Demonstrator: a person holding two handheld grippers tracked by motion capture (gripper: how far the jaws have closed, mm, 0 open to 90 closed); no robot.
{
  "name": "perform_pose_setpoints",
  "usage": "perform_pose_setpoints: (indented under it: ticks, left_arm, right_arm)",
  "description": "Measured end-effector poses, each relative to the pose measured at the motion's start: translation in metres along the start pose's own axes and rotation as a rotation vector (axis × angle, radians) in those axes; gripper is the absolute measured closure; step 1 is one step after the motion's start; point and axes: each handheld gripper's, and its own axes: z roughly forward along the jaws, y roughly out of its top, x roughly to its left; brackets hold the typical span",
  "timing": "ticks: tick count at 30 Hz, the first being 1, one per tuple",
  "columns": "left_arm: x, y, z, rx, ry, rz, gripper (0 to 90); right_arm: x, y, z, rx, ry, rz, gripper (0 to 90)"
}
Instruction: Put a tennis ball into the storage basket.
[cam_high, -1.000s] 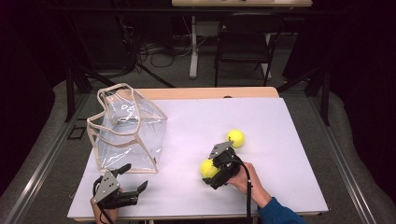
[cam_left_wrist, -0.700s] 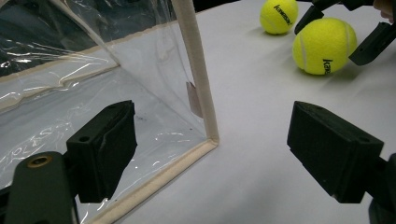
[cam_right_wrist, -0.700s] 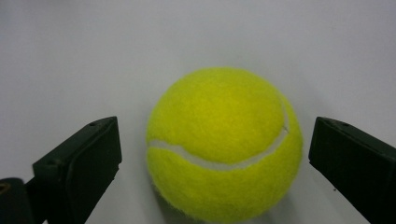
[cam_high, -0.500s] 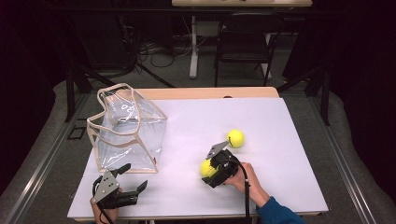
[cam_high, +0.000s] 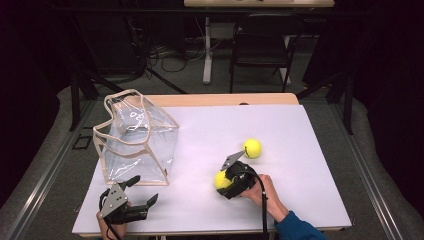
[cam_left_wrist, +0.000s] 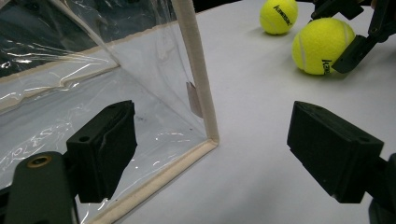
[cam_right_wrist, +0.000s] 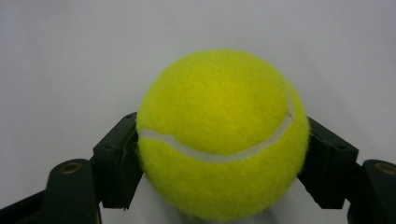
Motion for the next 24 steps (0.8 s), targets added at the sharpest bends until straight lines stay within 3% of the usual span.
perform_pose_setpoints:
  ticks: [15,24]
  left_arm:
    - [0.001,0.000,0.000,0.003,0.002,-0.001,16.0]
    - [0.001,0.000,0.000,0.002,0.001,-0.001,16.0]
  right_arm:
    - [0.002,0.001,-0.004,-0.018,-0.008,-0.005,25.2]
    - [0.003,0.002,-0.011,-0.062,-0.008,0.000,25.4]
